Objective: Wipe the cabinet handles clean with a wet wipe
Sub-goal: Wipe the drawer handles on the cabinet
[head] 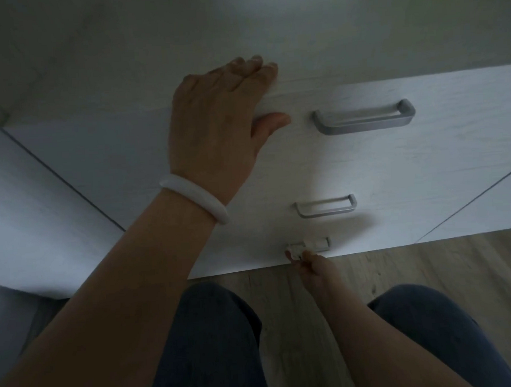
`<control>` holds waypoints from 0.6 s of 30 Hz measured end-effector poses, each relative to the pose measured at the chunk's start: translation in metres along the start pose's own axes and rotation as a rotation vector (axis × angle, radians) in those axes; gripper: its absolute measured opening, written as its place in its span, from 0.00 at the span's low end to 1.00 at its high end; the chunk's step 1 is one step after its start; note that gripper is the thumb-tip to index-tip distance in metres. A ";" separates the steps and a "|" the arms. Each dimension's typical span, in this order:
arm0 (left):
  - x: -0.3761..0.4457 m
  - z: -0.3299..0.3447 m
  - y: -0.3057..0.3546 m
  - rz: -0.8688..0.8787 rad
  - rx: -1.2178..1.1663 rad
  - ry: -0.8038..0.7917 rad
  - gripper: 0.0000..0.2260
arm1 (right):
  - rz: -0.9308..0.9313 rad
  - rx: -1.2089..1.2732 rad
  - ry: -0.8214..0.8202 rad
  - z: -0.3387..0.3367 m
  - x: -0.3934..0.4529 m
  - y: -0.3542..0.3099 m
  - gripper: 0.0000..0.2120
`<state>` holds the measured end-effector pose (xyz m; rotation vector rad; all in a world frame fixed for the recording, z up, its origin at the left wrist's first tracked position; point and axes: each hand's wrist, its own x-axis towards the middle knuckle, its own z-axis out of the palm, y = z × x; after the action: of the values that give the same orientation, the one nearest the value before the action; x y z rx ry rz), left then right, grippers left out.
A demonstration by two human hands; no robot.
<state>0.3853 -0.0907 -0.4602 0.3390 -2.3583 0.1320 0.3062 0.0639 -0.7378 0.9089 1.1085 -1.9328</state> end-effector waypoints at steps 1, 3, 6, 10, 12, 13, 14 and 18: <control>-0.001 0.000 0.000 0.002 -0.002 0.001 0.25 | -0.018 -0.018 -0.009 -0.002 0.000 -0.001 0.15; -0.001 0.000 -0.001 0.013 0.001 0.013 0.25 | -0.060 -0.132 0.053 -0.006 -0.008 -0.006 0.15; 0.000 0.000 0.000 0.011 -0.006 0.011 0.25 | -0.149 -0.164 0.344 -0.016 -0.008 -0.019 0.16; 0.000 0.000 0.000 -0.001 -0.009 0.002 0.25 | -0.359 -0.306 0.323 -0.018 -0.009 -0.026 0.13; 0.000 0.000 0.000 0.004 -0.009 0.012 0.25 | -0.493 -0.327 0.366 -0.015 -0.011 -0.025 0.12; 0.000 0.001 0.000 0.008 -0.008 0.012 0.25 | -0.527 -0.348 0.357 -0.013 -0.011 -0.025 0.12; 0.000 0.000 0.000 0.011 -0.008 0.012 0.25 | -0.550 -0.388 0.331 -0.012 -0.011 -0.025 0.12; 0.000 0.000 0.000 0.009 -0.017 0.016 0.25 | -0.584 -0.519 0.306 -0.016 -0.006 -0.024 0.11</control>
<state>0.3858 -0.0911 -0.4602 0.3178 -2.3444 0.1186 0.2924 0.0884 -0.7298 0.6385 2.1219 -1.8068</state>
